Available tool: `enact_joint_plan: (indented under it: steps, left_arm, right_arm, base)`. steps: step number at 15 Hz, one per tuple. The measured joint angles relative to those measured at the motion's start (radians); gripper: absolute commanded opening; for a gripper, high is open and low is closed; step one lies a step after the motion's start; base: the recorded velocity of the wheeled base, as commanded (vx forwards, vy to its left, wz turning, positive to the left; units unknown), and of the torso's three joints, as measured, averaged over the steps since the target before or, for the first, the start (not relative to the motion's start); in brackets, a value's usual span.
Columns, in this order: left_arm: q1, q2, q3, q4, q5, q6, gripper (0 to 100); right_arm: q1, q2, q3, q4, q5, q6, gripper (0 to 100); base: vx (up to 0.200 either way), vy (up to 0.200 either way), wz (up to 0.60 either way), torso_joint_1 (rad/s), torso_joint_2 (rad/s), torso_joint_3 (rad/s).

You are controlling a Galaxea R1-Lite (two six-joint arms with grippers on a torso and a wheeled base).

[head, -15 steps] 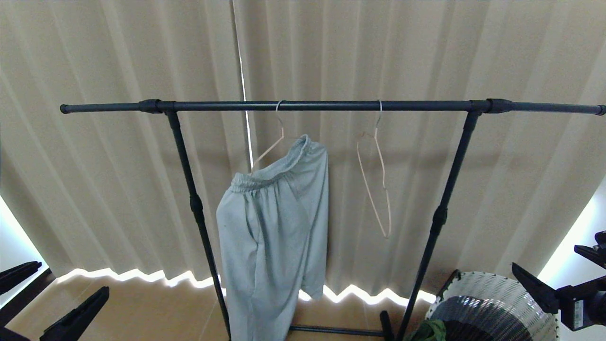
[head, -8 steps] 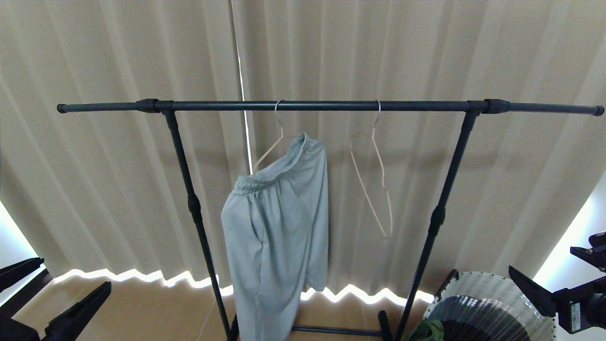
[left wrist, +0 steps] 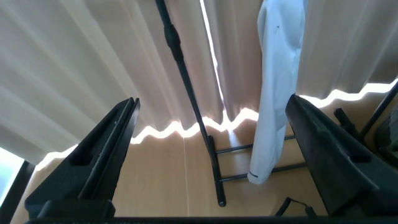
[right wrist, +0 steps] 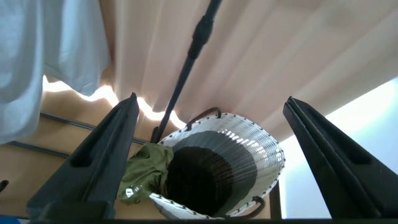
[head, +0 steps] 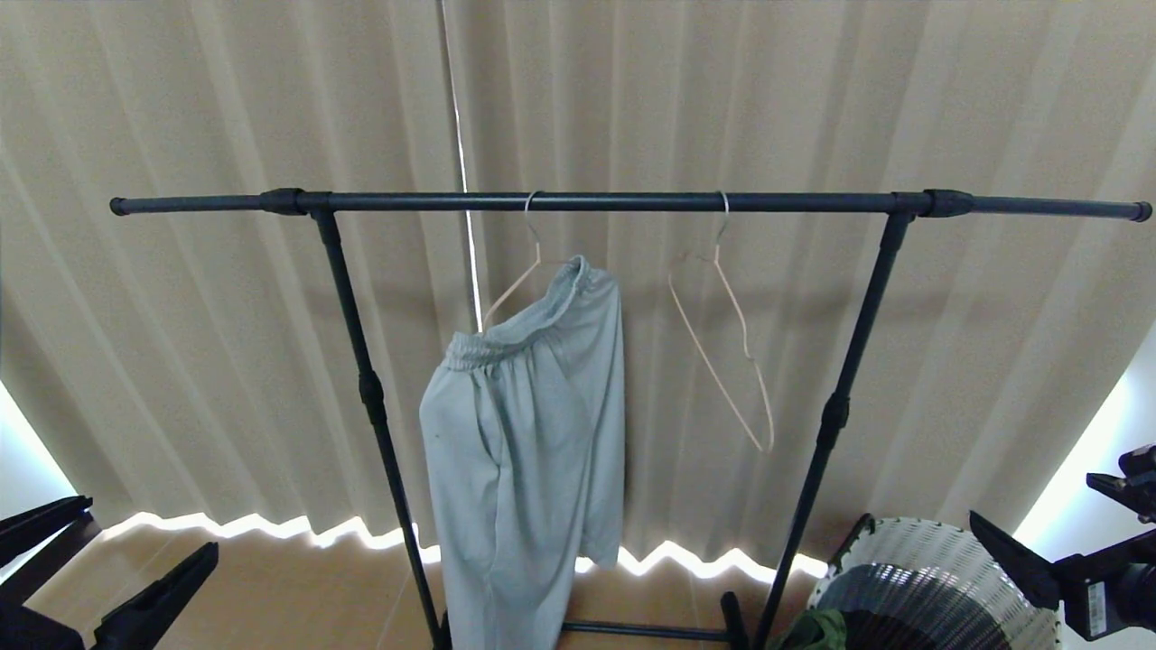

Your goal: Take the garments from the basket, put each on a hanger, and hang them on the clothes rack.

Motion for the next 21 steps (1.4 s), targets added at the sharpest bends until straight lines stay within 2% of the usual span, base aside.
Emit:
enact_joint_plan:
  steps: [7, 21]
  left_arm:
    - [0.0, 0.001, 0.006, 0.001, 0.0, 0.001, 100]
    - [0.0, 0.013, 0.011, -0.002, -0.001, 0.009, 100]
  right_arm:
    - [0.0, -0.003, 0.004, 0.005, -0.003, -0.001, 100]
    - [-0.001, 0.002, 0.024, 0.005, -0.005, -0.021, 100]
  base:
    - [0.0, 0.0, 0.0, -0.03, 0.07, 0.044]
    - [0.0, 0.0, 0.0, -0.171, 0.47, 0.296]
